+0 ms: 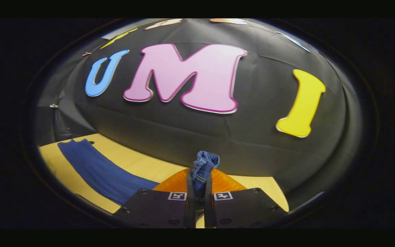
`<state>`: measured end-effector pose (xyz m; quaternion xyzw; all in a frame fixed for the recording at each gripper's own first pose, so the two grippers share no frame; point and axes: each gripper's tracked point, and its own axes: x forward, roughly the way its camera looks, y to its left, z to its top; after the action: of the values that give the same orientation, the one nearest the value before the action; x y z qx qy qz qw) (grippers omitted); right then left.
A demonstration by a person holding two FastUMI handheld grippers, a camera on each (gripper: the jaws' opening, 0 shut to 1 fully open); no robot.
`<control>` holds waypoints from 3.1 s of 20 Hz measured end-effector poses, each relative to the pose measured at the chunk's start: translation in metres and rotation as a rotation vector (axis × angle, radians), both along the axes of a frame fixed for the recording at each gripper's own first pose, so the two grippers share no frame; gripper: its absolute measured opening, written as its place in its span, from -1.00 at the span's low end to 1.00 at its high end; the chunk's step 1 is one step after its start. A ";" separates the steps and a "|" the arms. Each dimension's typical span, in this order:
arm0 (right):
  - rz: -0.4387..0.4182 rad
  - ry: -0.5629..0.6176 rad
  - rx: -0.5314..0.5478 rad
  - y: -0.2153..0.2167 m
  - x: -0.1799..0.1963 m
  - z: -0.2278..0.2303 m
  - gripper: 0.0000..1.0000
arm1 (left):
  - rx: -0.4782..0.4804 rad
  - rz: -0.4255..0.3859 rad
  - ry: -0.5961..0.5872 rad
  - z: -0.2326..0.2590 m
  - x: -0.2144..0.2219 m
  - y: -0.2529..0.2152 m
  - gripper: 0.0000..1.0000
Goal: Grasp the waist and the cuffs of the jeans and fold them to make the two legs overlap; first hold the waist and fold one-third of the jeans toward the cuffs, then hold the cuffs and fold the remaining one-third in the same direction to finish folding.
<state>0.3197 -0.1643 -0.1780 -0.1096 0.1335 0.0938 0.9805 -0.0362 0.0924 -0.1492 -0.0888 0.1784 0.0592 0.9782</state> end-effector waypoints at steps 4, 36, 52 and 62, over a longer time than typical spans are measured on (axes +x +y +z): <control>0.096 0.016 0.006 0.006 -0.005 0.000 -0.73 | -0.020 0.036 0.007 -0.007 -0.004 0.021 0.94; 0.174 0.210 0.224 -0.064 -0.050 0.001 0.95 | 0.039 -0.045 0.383 -0.129 0.298 0.214 0.95; 0.136 0.218 0.227 -0.076 -0.070 -0.002 0.96 | 0.012 -0.164 0.388 -0.138 0.293 0.179 -0.86; 0.051 0.163 0.205 -0.125 -0.074 0.028 0.97 | -0.093 -0.084 0.204 -0.091 0.311 0.177 -0.88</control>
<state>0.2453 -0.2896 -0.1501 -0.0041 0.1998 0.1405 0.9697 0.2748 0.2699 -0.2398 -0.1200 0.2829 0.0183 0.9514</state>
